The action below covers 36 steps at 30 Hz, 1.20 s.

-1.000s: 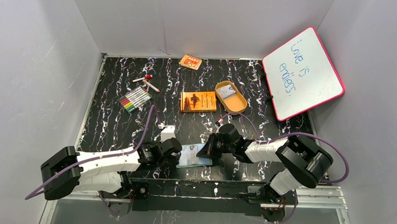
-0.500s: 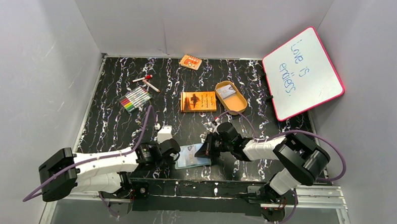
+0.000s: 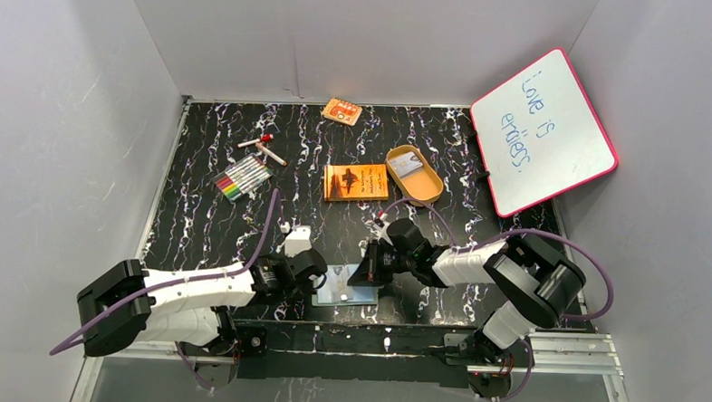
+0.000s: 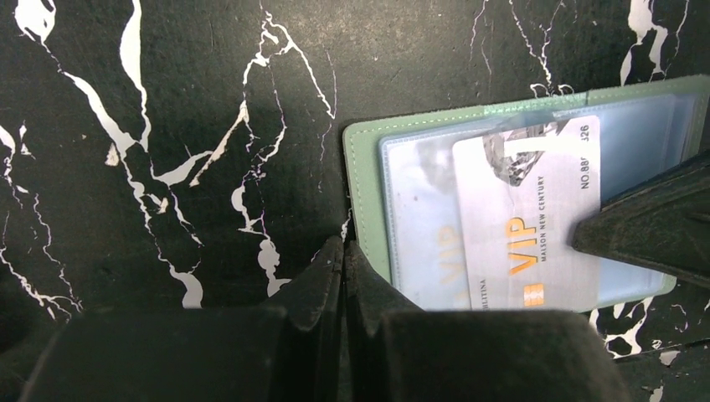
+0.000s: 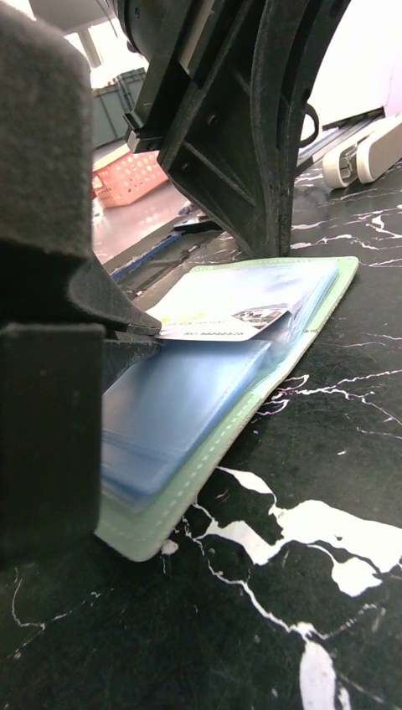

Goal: Put the credit cards into the card holder
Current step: Insert the credit card into the card holder.

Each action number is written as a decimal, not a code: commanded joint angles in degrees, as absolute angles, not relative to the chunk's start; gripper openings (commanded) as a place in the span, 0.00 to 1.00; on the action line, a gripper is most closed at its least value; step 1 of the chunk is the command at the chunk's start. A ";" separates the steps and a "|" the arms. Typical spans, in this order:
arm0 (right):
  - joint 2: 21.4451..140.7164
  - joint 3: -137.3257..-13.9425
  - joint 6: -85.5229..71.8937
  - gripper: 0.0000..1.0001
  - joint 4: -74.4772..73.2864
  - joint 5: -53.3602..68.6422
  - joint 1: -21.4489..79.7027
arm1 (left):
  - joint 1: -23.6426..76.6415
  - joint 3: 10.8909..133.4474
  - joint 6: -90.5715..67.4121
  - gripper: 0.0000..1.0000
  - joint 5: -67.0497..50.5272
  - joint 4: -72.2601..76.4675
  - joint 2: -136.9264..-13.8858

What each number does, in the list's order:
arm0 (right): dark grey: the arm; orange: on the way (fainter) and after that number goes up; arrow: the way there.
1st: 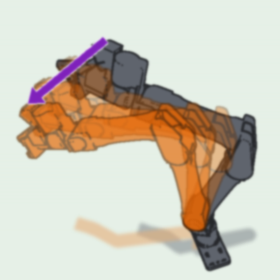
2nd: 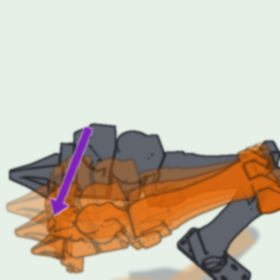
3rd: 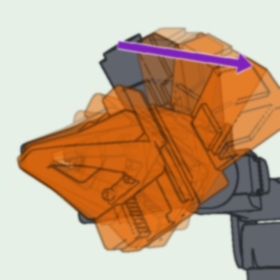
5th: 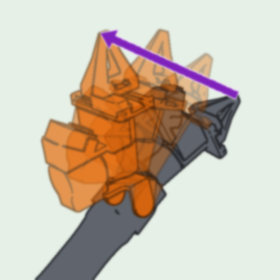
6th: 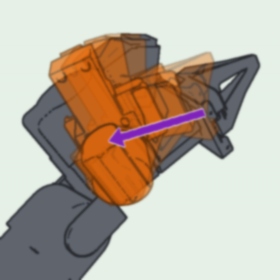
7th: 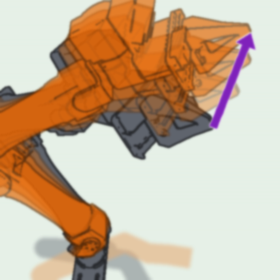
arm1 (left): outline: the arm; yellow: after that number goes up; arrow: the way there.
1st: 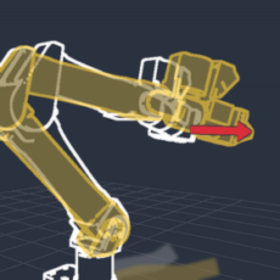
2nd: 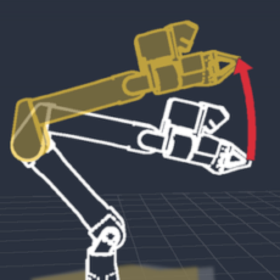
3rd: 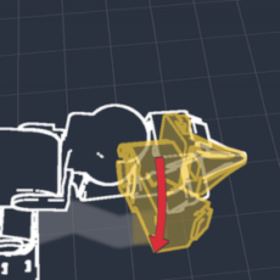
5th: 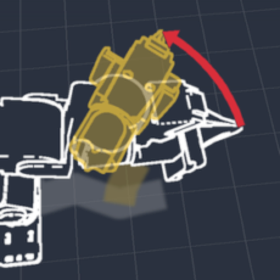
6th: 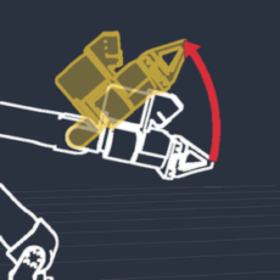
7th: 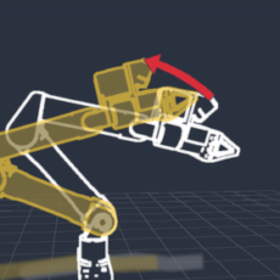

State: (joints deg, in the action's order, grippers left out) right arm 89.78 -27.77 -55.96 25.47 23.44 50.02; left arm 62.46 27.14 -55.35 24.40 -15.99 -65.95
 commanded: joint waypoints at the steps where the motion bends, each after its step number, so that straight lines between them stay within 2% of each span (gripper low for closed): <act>1: 91.45 -28.74 -54.39 0.00 24.17 24.96 50.62 | 62.14 25.66 -55.94 0.00 24.53 -14.82 -67.53; 17: 90.37 -26.75 -62.73 0.00 30.48 18.70 51.50 | 62.18 24.55 -59.25 0.00 22.75 -12.50 -66.91; 26: 92.57 -28.81 -63.07 0.00 31.75 19.24 53.35 | 62.14 24.68 -59.80 0.00 22.84 -11.94 -67.23; 28: 91.77 -28.75 -62.93 0.05 31.23 19.18 53.34 | 62.14 24.78 -59.87 0.00 22.92 -12.07 -67.24; 33: 89.31 -29.21 -62.07 0.31 27.32 18.42 53.30 | 62.14 24.87 -59.98 0.00 23.28 -12.37 -66.85; 36: 88.95 -29.60 -61.79 0.40 26.13 18.17 53.35 | 62.15 24.96 -59.93 0.00 23.29 -12.34 -66.63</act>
